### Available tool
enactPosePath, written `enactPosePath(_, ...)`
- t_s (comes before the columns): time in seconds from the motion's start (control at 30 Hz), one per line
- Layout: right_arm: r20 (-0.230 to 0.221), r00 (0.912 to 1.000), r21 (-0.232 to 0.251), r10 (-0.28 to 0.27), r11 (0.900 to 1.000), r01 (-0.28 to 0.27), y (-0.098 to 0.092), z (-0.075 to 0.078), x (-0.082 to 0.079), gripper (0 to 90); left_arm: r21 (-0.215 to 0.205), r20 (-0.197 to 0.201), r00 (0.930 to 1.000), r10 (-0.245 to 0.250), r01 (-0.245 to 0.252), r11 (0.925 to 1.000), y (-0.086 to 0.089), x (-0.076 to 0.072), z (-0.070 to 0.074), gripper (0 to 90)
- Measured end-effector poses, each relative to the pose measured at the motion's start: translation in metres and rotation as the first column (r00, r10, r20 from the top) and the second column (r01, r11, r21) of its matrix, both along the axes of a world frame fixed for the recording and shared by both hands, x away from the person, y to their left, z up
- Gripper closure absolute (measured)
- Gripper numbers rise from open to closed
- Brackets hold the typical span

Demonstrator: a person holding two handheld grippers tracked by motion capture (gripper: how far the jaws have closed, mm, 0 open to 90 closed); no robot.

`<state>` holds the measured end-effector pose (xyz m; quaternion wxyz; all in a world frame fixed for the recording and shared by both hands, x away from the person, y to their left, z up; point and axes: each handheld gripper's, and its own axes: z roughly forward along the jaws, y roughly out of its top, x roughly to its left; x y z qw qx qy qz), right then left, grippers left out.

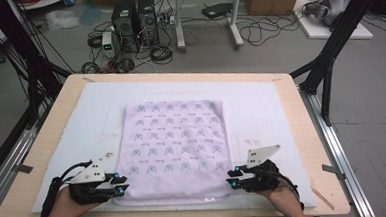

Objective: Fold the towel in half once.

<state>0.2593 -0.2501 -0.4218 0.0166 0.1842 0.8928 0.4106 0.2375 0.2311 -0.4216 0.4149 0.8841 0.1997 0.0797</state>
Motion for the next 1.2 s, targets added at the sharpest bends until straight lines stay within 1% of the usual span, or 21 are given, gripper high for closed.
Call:
enactPosePath(0.03, 0.006, 1.0000, -0.008, 0.004, 1.000, -0.004, 0.001, -0.002, 0.000, 69.4, 0.007, -0.001, 1.0000, 0.000, 0.000, 1.0000, -0.001, 0.001, -0.003, 69.0)
enactPosePath(0.17, -0.008, 0.9999, -0.016, 0.010, 1.000, -0.010, 0.001, -0.011, 0.000, 69.8, 0.018, -0.019, 0.9998, 0.004, -0.003, 0.9998, -0.002, 0.005, -0.013, 69.0)
enactPosePath(0.23, -0.010, 0.9999, -0.032, 0.013, 0.999, -0.013, 0.002, -0.015, -0.001, 70.1, 0.029, -0.020, 0.9998, 0.002, -0.002, 0.9996, -0.003, 0.005, -0.016, 70.8)
enactPosePath(0.3, -0.016, 0.9996, -0.040, 0.022, 0.999, -0.022, 0.003, -0.017, -0.002, 71.2, 0.029, -0.021, 0.9998, 0.002, -0.001, 0.9996, -0.003, 0.005, -0.017, 73.6)
enactPosePath(0.37, -0.015, 0.9997, -0.038, 0.021, 0.999, -0.022, 0.003, -0.017, -0.002, 71.0, 0.025, -0.022, 0.9998, 0.001, -0.001, 0.9997, -0.003, 0.005, -0.017, 74.5)
enactPosePath(0.47, -0.017, 0.9996, -0.030, 0.023, 0.999, -0.023, 0.004, -0.017, -0.002, 70.9, 0.017, -0.025, 0.9997, 0.005, -0.004, 0.9998, -0.002, 0.006, -0.018, 73.8)
enactPosePath(0.5, -0.011, 0.9997, -0.031, 0.023, 0.999, -0.023, 0.005, -0.017, -0.002, 70.4, 0.021, -0.020, 0.9998, 0.009, -0.009, 0.9997, -0.002, 0.007, -0.017, 72.8)
enactPosePath(0.57, -0.007, 0.9998, -0.026, 0.021, 0.999, -0.021, 0.006, -0.016, -0.001, 68.2, 0.009, -0.013, 0.9997, 0.023, -0.023, 0.9997, -0.003, 0.008, -0.017, 71.2)
enactPosePath(0.63, 0.002, 1.0000, -0.012, 0.006, 1.000, -0.006, 0.006, -0.015, 0.002, 66.2, -0.002, -0.004, 0.9994, 0.035, -0.035, 0.9994, -0.002, 0.011, -0.015, 69.5)
enactPosePath(0.67, 0.002, 1.0000, -0.005, 0.000, 1.000, 0.000, 0.006, -0.014, 0.003, 64.5, -0.019, -0.004, 0.9989, 0.047, -0.047, 0.9987, -0.002, 0.013, -0.014, 68.3)
enactPosePath(0.7, 0.009, 0.9998, 0.005, -0.016, 1.000, 0.016, 0.006, -0.014, 0.005, 62.0, -0.027, 0.003, 0.9986, 0.053, -0.053, 0.9982, -0.001, 0.015, -0.013, 66.6)
enactPosePath(0.83, 0.021, 0.9970, 0.032, -0.074, 0.997, 0.074, 0.003, -0.011, 0.014, 57.9, -0.058, 0.013, 0.9960, 0.089, -0.088, 0.9944, -0.002, 0.024, -0.011, 62.2)
enactPosePath(0.9, 0.030, 0.9944, 0.047, -0.102, 0.994, 0.100, 0.000, -0.011, 0.020, 55.9, -0.061, 0.014, 0.9942, 0.106, -0.105, 0.9926, -0.002, 0.031, -0.011, 59.4)
enactPosePath(1.03, 0.032, 0.9886, 0.066, -0.147, 0.987, 0.145, -0.005, -0.010, 0.029, 52.1, -0.068, 0.018, 0.9902, 0.138, -0.137, 0.9882, -0.004, 0.043, -0.011, 55.9)
enactPosePath(1.1, 0.041, 0.9854, 0.067, -0.165, 0.984, 0.162, -0.006, -0.010, 0.034, 48.7, -0.074, 0.016, 0.9887, 0.149, -0.147, 0.9863, -0.006, 0.048, -0.012, 54.2)
enactPosePath(1.13, 0.046, 0.9837, 0.060, -0.174, 0.983, 0.171, -0.006, -0.009, 0.037, 48.4, -0.077, 0.016, 0.9880, 0.154, -0.152, 0.9853, -0.006, 0.050, -0.012, 54.2)
enactPosePath(1.17, 0.041, 0.9830, 0.063, -0.179, 0.982, 0.176, -0.006, -0.009, 0.038, 48.1, -0.076, 0.018, 0.9873, 0.158, -0.156, 0.9848, -0.007, 0.051, -0.012, 54.0)
enactPosePath(1.2, 0.049, 0.9819, 0.064, -0.183, 0.982, 0.180, -0.005, -0.008, 0.041, 47.2, -0.078, 0.022, 0.9869, 0.160, -0.158, 0.9844, -0.008, 0.053, -0.012, 53.8)
